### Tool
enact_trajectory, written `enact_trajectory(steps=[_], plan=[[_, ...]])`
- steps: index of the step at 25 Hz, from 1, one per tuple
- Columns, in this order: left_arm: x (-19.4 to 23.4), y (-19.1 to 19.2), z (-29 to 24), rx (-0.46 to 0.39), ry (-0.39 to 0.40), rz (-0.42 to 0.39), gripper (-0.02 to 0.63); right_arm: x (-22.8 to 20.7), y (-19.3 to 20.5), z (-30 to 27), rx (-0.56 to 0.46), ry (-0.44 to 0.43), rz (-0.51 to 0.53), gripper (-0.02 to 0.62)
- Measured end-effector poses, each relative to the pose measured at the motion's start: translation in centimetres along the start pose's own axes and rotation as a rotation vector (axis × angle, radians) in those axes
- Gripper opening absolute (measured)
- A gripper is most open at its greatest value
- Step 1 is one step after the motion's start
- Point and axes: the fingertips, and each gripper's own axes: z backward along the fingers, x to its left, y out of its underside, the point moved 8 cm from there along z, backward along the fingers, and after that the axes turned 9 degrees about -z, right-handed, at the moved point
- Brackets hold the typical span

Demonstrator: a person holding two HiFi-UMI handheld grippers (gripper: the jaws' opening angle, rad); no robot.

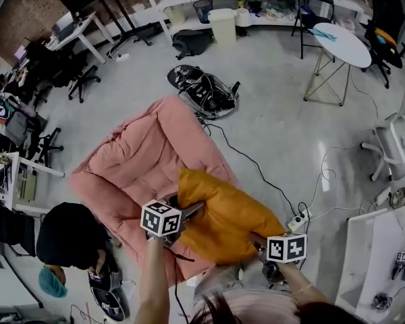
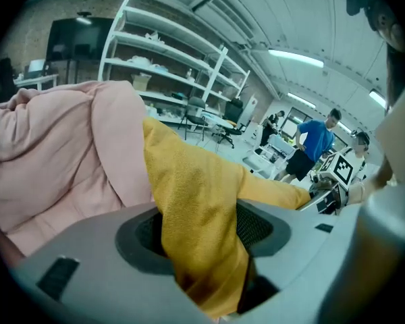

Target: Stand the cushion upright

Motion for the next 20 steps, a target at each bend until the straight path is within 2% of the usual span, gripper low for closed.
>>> enact_trajectory(steps=[14, 20], plan=[[-3.6, 4.6, 8.3, -0.125, -0.268, 0.124, 0.267, 2.4, -0.6, -1.0, 0.116, -0.093, 0.237, 0.178], [-5.6, 5.7, 10.2, -0.171, -0.341, 0.154, 0.267, 3.3, -0.6, -0.6, 0.153, -0.106, 0.303, 0.173]])
